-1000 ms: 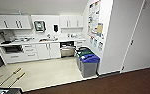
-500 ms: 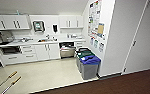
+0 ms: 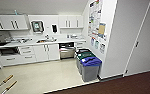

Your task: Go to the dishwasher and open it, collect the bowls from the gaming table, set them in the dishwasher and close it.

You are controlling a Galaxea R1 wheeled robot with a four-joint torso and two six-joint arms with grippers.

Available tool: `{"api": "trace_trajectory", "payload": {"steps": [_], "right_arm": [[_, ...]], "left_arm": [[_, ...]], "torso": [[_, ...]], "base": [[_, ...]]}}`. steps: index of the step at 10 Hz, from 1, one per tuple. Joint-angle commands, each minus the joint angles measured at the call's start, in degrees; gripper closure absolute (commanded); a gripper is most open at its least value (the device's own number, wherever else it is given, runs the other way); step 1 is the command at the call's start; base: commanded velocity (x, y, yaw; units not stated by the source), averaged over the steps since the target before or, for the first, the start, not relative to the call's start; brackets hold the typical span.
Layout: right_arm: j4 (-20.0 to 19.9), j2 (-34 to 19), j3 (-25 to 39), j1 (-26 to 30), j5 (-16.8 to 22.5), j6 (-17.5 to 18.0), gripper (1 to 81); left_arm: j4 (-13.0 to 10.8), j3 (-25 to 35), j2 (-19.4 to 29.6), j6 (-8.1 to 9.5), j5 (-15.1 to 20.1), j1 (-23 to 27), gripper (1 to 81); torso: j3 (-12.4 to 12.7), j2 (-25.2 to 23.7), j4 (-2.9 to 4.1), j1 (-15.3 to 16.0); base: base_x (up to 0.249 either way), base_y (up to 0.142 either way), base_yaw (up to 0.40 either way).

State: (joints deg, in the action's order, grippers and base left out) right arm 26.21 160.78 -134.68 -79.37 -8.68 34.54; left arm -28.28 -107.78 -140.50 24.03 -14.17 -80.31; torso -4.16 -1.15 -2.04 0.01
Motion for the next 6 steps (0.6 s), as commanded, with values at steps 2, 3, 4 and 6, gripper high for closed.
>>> {"api": "trace_trajectory", "payload": {"steps": [2,3,4,6], "right_arm": [[1.0,-0.4,0.7,4.0,0.9,0.0,81.1],[1.0,-0.4,0.7,4.0,0.9,0.0,81.1],[1.0,-0.4,0.7,4.0,0.9,0.0,81.1],[1.0,-0.4,0.7,3.9,0.9,0.0,81.1]], "left_arm": [[-0.7,1.0,2.1,-0.03,0.8,3.3,81.1],[-0.7,1.0,2.1,-0.03,0.8,3.3,81.1],[-0.7,1.0,2.1,-0.03,0.8,3.3,81.1],[-0.7,1.0,2.1,0.05,0.8,3.3,81.1]], "torso": [[0.0,0.0,0.00,0.0],[0.0,0.0,0.00,0.0],[0.0,0.0,0.00,0.0],[0.0,0.0,0.00,0.0]], "base": [[0.159,0.000,0.000],[0.159,0.000,0.000],[0.159,0.000,0.000],[0.159,0.000,0.000]]}}
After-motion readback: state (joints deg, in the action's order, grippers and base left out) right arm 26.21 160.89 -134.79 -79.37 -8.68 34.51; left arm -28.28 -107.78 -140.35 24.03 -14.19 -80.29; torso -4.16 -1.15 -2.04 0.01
